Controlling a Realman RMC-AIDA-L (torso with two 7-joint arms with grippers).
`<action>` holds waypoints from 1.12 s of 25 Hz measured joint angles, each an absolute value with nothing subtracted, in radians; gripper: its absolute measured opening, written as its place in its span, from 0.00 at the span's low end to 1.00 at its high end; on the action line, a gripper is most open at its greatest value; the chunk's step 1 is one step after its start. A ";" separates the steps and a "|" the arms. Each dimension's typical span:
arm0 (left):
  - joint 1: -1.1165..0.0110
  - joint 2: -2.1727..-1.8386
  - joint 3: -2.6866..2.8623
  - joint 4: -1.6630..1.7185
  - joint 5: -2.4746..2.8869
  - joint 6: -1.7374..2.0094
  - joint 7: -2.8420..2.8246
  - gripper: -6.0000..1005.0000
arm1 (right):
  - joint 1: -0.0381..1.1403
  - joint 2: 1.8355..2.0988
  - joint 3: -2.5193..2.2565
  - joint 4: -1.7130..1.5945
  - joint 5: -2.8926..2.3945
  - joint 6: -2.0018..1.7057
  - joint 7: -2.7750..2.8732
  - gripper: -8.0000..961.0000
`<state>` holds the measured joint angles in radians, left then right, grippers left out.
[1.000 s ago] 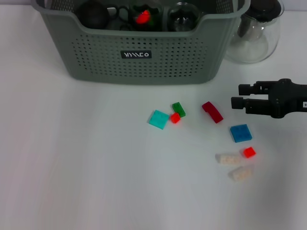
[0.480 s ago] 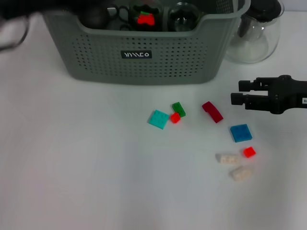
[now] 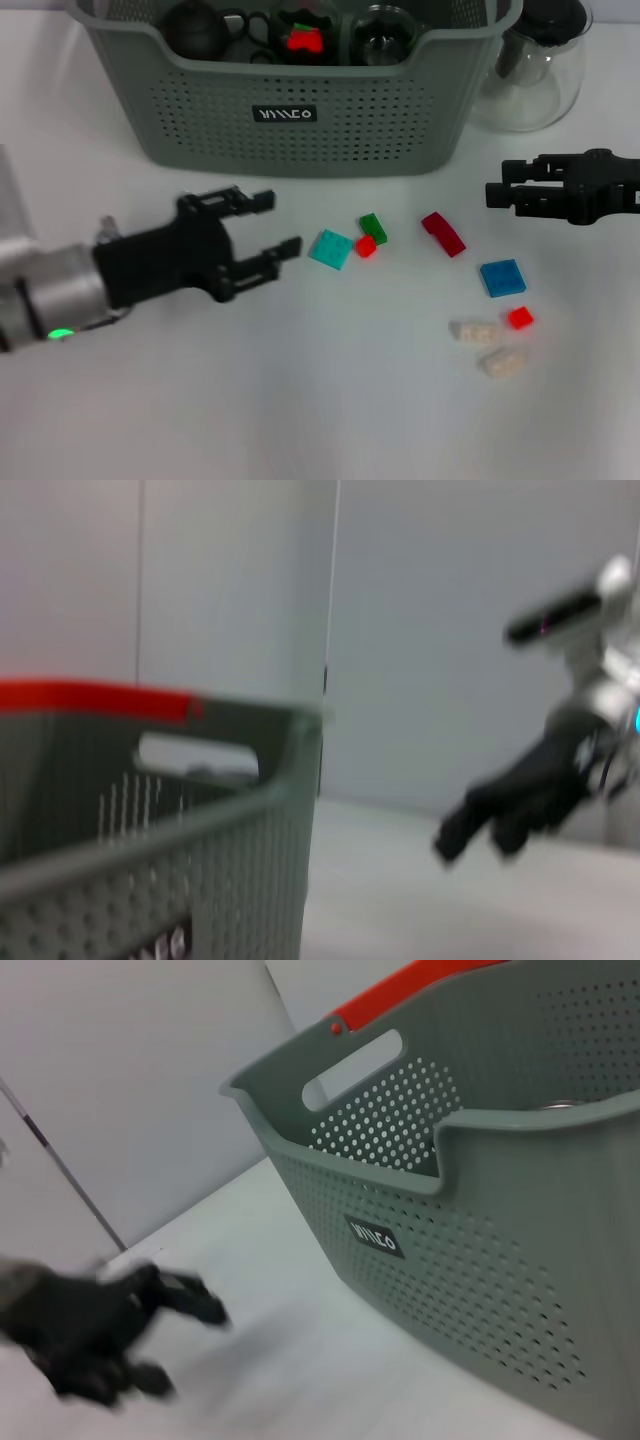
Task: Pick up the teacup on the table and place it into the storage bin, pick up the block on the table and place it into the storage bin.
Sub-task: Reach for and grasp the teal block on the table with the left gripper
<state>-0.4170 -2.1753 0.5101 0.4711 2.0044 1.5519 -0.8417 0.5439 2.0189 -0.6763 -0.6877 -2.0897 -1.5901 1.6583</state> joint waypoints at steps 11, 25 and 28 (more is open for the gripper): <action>-0.570 -2.177 0.509 0.190 2.007 1.171 -0.719 0.62 | 0.546 2.017 -0.681 -0.687 -2.091 -1.591 1.661 0.62; -0.578 -2.178 0.502 0.088 1.939 1.109 -0.548 0.68 | 0.545 2.018 -0.681 -0.687 -2.092 -1.588 1.661 0.62; -0.584 -2.178 0.501 0.077 1.931 1.086 -0.538 0.68 | 0.544 2.019 -0.681 -0.687 -2.092 -1.587 1.661 0.62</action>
